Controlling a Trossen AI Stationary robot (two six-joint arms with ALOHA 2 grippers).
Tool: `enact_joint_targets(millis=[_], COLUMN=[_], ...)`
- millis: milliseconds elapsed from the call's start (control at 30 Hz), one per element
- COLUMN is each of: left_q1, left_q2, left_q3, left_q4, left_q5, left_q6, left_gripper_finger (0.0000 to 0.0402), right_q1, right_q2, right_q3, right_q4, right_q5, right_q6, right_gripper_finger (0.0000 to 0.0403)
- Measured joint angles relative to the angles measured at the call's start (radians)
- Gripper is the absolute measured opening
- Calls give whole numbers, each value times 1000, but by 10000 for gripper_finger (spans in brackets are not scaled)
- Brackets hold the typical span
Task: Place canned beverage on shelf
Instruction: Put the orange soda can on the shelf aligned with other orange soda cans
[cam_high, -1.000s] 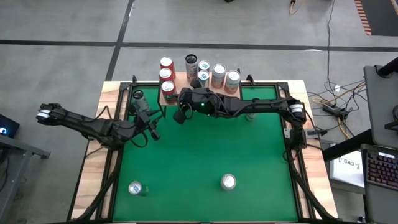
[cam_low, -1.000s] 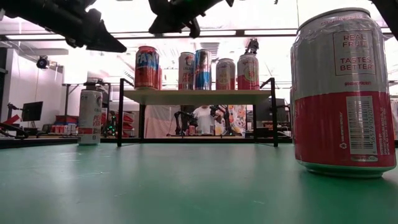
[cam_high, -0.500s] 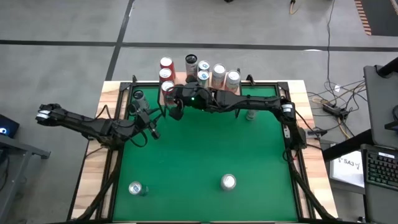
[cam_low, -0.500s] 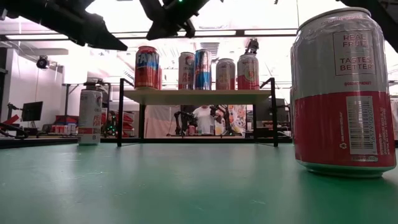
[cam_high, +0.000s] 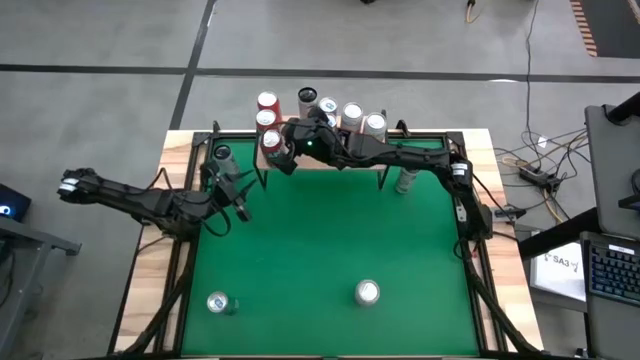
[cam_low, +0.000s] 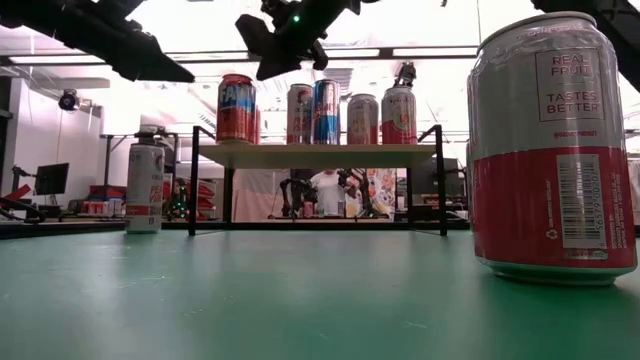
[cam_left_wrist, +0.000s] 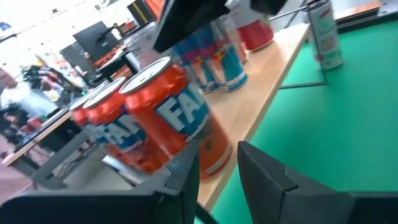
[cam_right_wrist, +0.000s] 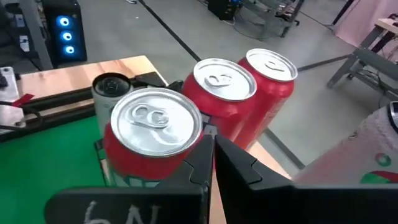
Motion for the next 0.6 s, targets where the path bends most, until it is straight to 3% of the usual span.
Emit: enact_joint_targets(millis=[167,600], left_q1=[0,0], left_q2=[-24,-28], left_q3=[0,0], left_q4=[-34,-48], left_q5=[-51,-53], left_q6=[-19,-36], left_gripper_finger=[91,91], right_q1=[-2,15], right_q2=[16,31], right_q3=[-3,-5], right_q4=[1,-1], right_q5=[-2,-12], right_q6=[14,54], right_gripper_finger=[9,9])
